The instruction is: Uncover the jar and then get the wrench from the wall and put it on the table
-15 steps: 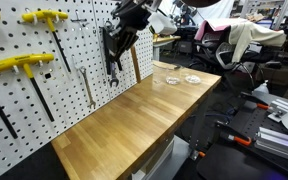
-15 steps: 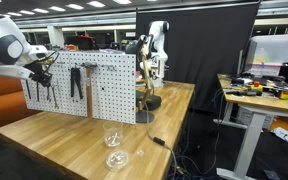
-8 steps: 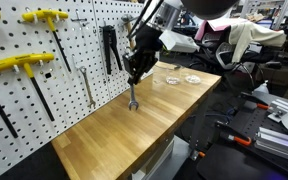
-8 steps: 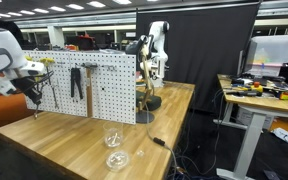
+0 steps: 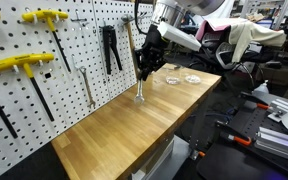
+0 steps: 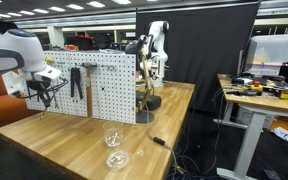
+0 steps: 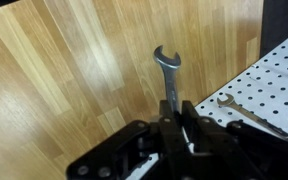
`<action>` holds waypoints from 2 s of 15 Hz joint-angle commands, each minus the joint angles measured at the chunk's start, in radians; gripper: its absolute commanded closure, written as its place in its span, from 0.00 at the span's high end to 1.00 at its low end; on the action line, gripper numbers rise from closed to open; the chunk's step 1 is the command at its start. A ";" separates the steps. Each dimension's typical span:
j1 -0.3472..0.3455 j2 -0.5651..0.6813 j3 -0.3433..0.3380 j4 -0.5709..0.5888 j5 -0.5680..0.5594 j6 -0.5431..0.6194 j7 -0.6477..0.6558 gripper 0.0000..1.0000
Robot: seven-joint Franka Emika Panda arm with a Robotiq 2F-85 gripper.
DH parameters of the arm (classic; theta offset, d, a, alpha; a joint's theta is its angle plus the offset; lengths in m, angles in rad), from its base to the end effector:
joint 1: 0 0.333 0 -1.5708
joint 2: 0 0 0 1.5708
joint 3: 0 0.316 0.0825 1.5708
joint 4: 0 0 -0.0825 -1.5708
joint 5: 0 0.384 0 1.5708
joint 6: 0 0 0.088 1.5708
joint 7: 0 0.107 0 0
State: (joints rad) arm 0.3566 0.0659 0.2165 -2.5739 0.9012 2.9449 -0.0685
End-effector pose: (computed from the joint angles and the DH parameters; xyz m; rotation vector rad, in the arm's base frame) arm 0.4093 0.2041 0.2583 -2.7417 0.3078 -0.2580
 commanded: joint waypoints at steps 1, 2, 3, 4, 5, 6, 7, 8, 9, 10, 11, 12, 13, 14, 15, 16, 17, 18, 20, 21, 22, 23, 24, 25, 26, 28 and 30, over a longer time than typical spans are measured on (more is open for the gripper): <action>-0.036 0.018 -0.004 0.046 0.171 -0.076 -0.084 0.04; -0.041 0.026 -0.007 0.053 0.209 -0.085 -0.097 0.04; -0.045 0.035 -0.008 0.059 0.244 -0.095 -0.107 0.04; -0.047 0.045 -0.009 0.066 0.276 -0.100 -0.114 0.04; -0.049 0.057 -0.009 0.073 0.305 -0.106 -0.119 0.04; -0.049 0.067 -0.008 0.080 0.328 -0.113 -0.119 0.04; -0.049 0.077 -0.007 0.090 0.356 -0.124 -0.122 0.04; -0.050 0.086 -0.007 0.100 0.379 -0.132 -0.122 0.04; -0.049 0.096 -0.007 0.110 0.397 -0.137 -0.121 0.04; -0.048 0.106 -0.008 0.119 0.407 -0.138 -0.115 0.04; -0.046 0.115 -0.009 0.129 0.415 -0.136 -0.104 0.04; -0.044 0.124 -0.010 0.136 0.418 -0.134 -0.095 0.04; -0.041 0.133 -0.011 0.141 0.417 -0.133 -0.084 0.04; -0.039 0.141 -0.011 0.144 0.409 -0.132 -0.073 0.04; -0.039 0.149 -0.011 0.146 0.404 -0.134 -0.065 0.04; -0.038 0.155 -0.011 0.146 0.400 -0.138 -0.059 0.04; -0.038 0.160 -0.011 0.144 0.398 -0.145 -0.052 0.04; -0.038 0.165 -0.010 0.142 0.397 -0.153 -0.046 0.04; -0.035 0.173 -0.008 0.141 0.393 -0.165 -0.036 0.04; -0.034 0.178 -0.007 0.142 0.398 -0.169 -0.033 0.04; -0.035 0.181 -0.006 0.143 0.403 -0.178 -0.031 0.04; -0.034 0.183 -0.005 0.144 0.402 -0.189 -0.026 0.04; -0.035 0.183 -0.005 0.143 0.400 -0.209 -0.017 0.04; -0.035 0.184 -0.005 0.144 0.397 -0.226 -0.009 0.07; -0.035 0.184 -0.005 0.145 0.399 -0.243 -0.003 0.07; -0.055 0.186 0.014 0.146 0.389 -0.273 0.016 0.07; -0.055 0.190 0.016 0.149 0.388 -0.295 0.027 0.09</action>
State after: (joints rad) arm 0.3276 0.2473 0.2156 -2.4411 1.2874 2.6925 -0.0600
